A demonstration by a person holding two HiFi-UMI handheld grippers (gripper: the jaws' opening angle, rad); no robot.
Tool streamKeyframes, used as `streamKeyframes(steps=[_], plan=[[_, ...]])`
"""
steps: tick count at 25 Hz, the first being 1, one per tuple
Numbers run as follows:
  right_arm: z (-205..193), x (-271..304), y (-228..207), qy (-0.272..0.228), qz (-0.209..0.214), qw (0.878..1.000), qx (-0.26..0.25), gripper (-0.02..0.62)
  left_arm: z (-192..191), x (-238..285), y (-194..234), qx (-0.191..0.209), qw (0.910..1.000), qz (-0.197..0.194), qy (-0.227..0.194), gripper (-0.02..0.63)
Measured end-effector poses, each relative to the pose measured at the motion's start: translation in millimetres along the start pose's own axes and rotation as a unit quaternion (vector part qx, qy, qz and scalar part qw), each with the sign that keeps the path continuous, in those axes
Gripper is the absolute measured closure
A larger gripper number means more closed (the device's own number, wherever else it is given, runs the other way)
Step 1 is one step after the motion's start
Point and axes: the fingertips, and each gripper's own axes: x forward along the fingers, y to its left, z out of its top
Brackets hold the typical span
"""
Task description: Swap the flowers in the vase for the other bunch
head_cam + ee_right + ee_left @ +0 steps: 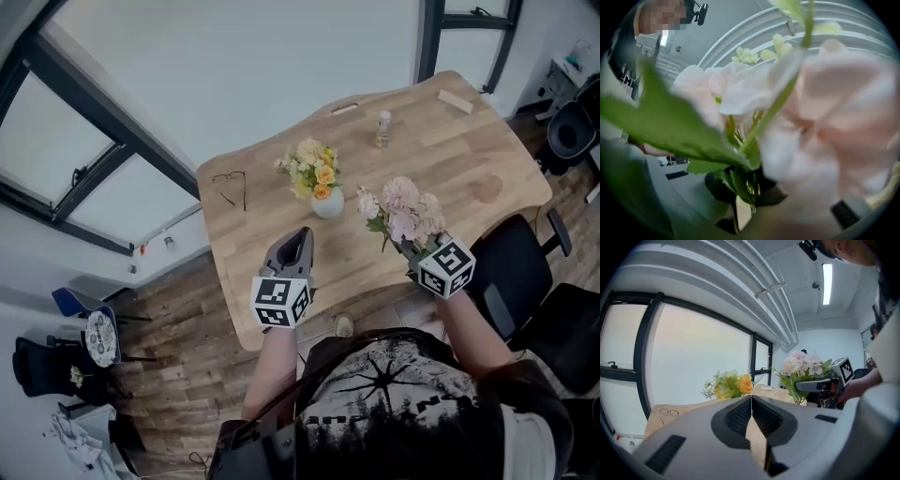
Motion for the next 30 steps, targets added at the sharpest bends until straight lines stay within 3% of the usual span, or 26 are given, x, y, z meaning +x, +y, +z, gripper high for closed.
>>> streamKeyframes(steps=[13, 22, 27, 30], plan=[[8.8, 21.0, -16.2, -0.012, -0.071, 0.997, -0.002, 0.561, 4.1, 37.5, 19.4, 0.024, 0.9966, -0.079, 0.001, 0.591], [6.2, 26.8, -40.7, 0.002, -0.046, 0.999, 0.002, 0.561, 5.6, 53.9, 16.3, 0.013, 0.9979, -0.064, 0.0, 0.589], [7.0, 25.2, -57.4, 0.014, -0.027, 1.0, -0.004, 0.561, 10.2, 59.1, 8.0, 0.027, 0.9985, -0.048, -0.006, 0.582], [7.1, 22.9, -65.2, 0.019, -0.018, 1.0, -0.008, 0.561, 9.4, 64.0, 0.6, 0.033, 0.9986, -0.041, -0.007, 0.471]])
